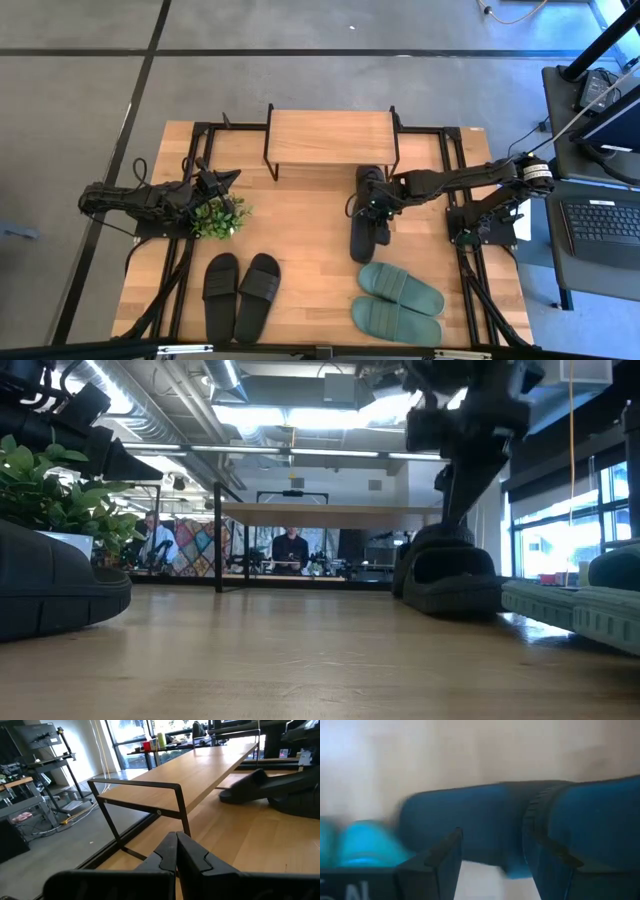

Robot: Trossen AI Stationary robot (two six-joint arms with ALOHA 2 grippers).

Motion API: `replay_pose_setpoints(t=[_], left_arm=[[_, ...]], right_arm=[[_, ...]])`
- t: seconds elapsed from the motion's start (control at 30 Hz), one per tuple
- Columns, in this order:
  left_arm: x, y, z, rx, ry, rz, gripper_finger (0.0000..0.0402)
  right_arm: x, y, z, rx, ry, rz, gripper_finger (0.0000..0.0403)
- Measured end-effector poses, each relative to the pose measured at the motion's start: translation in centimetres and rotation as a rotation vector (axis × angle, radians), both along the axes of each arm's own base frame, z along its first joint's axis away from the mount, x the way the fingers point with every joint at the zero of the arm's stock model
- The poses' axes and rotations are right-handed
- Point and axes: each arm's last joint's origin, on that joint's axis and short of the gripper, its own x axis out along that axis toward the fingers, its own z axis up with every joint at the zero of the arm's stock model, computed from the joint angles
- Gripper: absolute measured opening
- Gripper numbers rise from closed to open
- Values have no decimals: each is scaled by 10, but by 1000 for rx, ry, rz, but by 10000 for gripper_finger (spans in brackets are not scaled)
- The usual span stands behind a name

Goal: Pick and place slides into the shelf
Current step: Put the black slide under the shelf

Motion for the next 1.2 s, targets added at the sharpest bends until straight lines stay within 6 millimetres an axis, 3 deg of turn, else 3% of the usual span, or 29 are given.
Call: replay_pose_setpoints(t=[0.5,0.7,1.2], left_arm=[[-1,1,0,5,4,25,0],[-1,1,0,5,3,25,0],[-1,1,0,5,4,26,0]], right_arm=[[-9,-48,-22,-128,-12,-77,207],[-4,-48,-14,-152,-53,-33,207],[-9,-47,-22,-209,-3,-15,207]])
